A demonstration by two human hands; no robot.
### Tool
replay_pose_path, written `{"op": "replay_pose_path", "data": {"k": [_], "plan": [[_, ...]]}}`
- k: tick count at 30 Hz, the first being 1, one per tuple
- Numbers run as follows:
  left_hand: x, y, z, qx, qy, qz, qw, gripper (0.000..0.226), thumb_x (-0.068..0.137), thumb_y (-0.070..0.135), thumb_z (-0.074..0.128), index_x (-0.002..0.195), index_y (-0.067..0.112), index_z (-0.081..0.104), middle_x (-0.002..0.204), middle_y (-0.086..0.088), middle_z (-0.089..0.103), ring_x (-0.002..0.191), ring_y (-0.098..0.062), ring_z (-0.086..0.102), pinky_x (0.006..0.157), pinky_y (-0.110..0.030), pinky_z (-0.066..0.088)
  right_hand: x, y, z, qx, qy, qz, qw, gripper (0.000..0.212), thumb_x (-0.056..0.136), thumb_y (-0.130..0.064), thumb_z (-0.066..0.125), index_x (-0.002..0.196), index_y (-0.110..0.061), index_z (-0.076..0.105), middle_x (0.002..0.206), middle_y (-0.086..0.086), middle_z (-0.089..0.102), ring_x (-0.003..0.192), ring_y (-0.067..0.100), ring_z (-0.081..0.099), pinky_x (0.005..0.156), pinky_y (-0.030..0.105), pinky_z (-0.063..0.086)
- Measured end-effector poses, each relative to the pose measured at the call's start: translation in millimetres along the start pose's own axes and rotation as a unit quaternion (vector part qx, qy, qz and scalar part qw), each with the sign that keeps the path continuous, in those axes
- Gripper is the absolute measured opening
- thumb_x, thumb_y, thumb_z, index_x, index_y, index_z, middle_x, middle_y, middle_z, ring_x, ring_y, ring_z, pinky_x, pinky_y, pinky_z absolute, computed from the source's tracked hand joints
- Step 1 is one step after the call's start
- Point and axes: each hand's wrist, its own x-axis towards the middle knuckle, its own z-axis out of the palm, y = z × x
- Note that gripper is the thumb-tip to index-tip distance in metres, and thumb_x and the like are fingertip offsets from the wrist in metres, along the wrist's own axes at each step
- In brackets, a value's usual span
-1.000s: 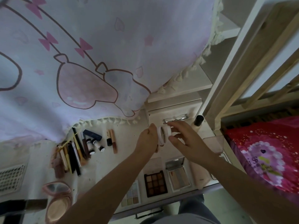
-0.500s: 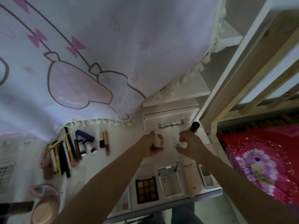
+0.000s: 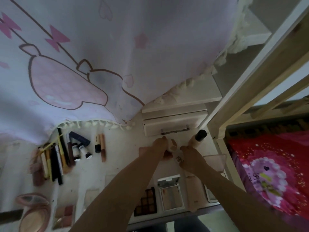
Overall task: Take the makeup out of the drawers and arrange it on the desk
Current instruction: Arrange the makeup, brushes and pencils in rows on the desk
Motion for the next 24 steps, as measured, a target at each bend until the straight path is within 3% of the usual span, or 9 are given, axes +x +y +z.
{"op": "replay_pose_path", "data": {"k": [2,5,7,9,13,15,18,22,24], "plan": [[-1.7,-1.8,0.4,-0.009,0.002,0.012,1.000,0.029,0.098,0.028,0.038,0.106,0.004,0.052,0.088,-0.018,0.058,0.077,-0.028,0.060,0.057,-0.034,0.048,-0.3,-1.2,1.6,-0.017,0.006,0.003,1.000,0.039,0.087,-0.017,0.051,0.123,-0.007,0.040,0.123,0.014,0.050,0.113,0.029,0.050,0.088,0.031,0.043],[5.4,-11.1,-3.3,0.083,0.038,0.053,0.994,0.038,0.098,0.032,0.037,0.076,0.002,0.048,0.070,-0.013,0.051,0.061,-0.023,0.053,0.056,-0.029,0.049,-0.1,-3.5,5.8,-0.009,0.012,0.008,1.000,0.038,0.087,-0.017,0.051,0.122,-0.005,0.040,0.123,0.015,0.048,0.114,0.029,0.048,0.087,0.032,0.042],[8.8,-20.3,-14.4,0.198,0.064,0.108,0.972,0.036,0.094,0.032,0.042,0.070,0.007,0.051,0.073,-0.010,0.058,0.076,-0.028,0.063,0.079,-0.035,0.055,-0.3,-4.8,5.5,-0.011,0.016,0.013,1.000,0.033,0.087,-0.018,0.052,0.115,-0.004,0.043,0.121,0.015,0.049,0.111,0.029,0.049,0.086,0.029,0.041],[3.0,-28.7,-32.2,0.319,0.098,0.191,0.923,0.027,0.093,0.029,0.045,0.090,0.008,0.061,0.094,-0.010,0.065,0.097,-0.029,0.064,0.092,-0.034,0.051,-0.9,-4.9,6.1,-0.015,0.022,0.009,1.000,0.036,0.086,-0.023,0.055,0.115,-0.004,0.044,0.120,0.015,0.049,0.111,0.027,0.049,0.087,0.027,0.039],[-3.7,-40.7,-70.2,0.469,0.173,0.267,0.824,0.048,0.087,0.023,0.056,0.131,0.010,0.042,0.130,-0.013,0.046,0.122,-0.028,0.042,0.097,-0.033,0.041,-4.3,-5.3,5.2,-0.002,0.029,0.005,1.000,0.035,0.087,-0.022,0.054,0.115,-0.003,0.045,0.120,0.015,0.050,0.111,0.028,0.048,0.089,0.028,0.039],[3.8,-44.4,-84.3,0.525,0.161,0.248,0.798,0.062,0.081,0.026,0.063,0.135,0.012,0.035,0.133,-0.013,0.039,0.127,-0.031,0.035,0.101,-0.036,0.036,-6.5,-6.7,2.4,0.018,0.055,-0.004,0.998,0.029,0.088,-0.019,0.050,0.111,-0.002,0.049,0.116,0.017,0.052,0.108,0.029,0.050,0.087,0.028,0.039],[16.3,-49.8,-90.8,0.599,0.108,0.264,0.748,0.048,0.077,0.018,0.060,0.122,0.010,0.044,0.127,-0.010,0.044,0.123,-0.029,0.039,0.100,-0.034,0.036,-11.7,-8.6,-2.3,0.064,0.081,-0.060,0.993,0.029,0.089,-0.014,0.047,0.116,-0.002,0.052,0.117,0.015,0.054,0.109,0.026,0.050,0.084,0.023,0.034],[13.0,-47.8,-92.0,0.589,0.112,0.299,0.743,0.046,0.078,0.022,0.062,0.119,0.009,0.047,0.124,-0.010,0.046,0.116,-0.027,0.043,0.096,-0.032,0.040,-26.2,-13.3,-8.7,0.131,0.117,-0.123,0.977,0.030,0.088,-0.010,0.052,0.116,-0.002,0.057,0.123,0.013,0.055,0.116,0.021,0.048,0.085,0.010,0.025],[-0.2,-45.6,-93.3,0.546,0.101,0.307,0.773,0.055,0.075,0.027,0.067,0.123,0.008,0.048,0.123,-0.009,0.047,0.113,-0.024,0.047,0.092,-0.029,0.041,-34.6,-20.4,-14.6,0.168,0.129,-0.143,0.967,0.031,0.080,-0.015,0.054,0.105,0.001,0.063,0.111,0.019,0.063,0.104,0.017,0.054,0.086,0.010,0.028]]}}
